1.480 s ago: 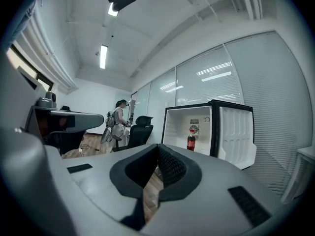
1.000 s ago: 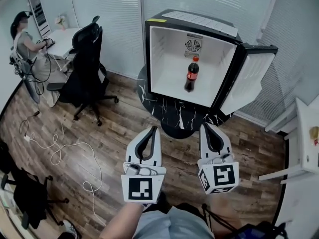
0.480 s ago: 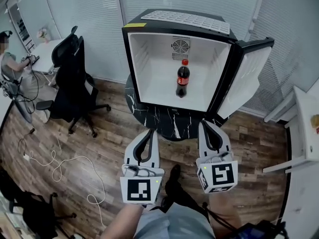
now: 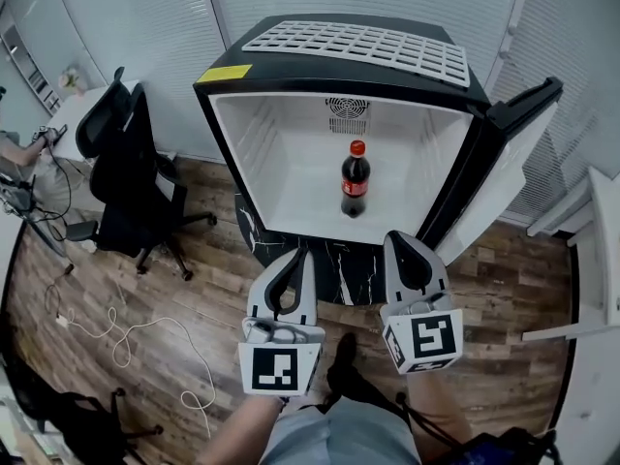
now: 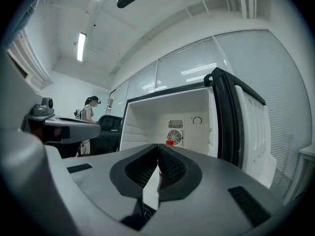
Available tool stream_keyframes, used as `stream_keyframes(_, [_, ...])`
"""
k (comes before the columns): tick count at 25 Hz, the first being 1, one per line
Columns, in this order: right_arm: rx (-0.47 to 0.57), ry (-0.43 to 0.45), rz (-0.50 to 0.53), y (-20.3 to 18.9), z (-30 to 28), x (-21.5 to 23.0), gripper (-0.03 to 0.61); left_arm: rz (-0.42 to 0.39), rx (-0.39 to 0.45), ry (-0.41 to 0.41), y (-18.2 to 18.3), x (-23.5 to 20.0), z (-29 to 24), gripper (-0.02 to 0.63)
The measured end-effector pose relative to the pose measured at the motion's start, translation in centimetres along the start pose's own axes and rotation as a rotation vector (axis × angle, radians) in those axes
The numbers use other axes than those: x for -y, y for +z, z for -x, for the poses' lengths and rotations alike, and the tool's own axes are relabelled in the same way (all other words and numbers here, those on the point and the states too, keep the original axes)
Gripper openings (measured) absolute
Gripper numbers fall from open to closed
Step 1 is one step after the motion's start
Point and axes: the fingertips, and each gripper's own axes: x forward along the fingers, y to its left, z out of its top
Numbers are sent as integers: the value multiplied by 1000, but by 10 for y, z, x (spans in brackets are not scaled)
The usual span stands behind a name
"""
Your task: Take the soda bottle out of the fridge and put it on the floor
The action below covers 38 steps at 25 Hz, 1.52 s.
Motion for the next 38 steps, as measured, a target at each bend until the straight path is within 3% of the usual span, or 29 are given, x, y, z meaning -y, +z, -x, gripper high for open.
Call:
stream_keyframes(7, [20,22,21,18,-56,32,17,-5,23,-10,7,-5,-69,12])
stream_keyframes(19, [48,44,56,36,-115,43,34,-20,42,-6,11,-35,-120,12])
stream_keyframes(22, [41,64,46,33,-129,40,80,-2,43,-17,7,-43,-133,12])
stream_keyframes(25, [26,104,46,27,-143,33,205,-9,29,-26,-1,-51,-144,12])
stream_keyframes(27, [13,107,50,23,-153,33,240,4,16,-29,-7,-56,-152,12])
stream_keyframes(38, [-64,82,57,-7,-191,38,244,42,-27,-52,-34,-72,-179,12])
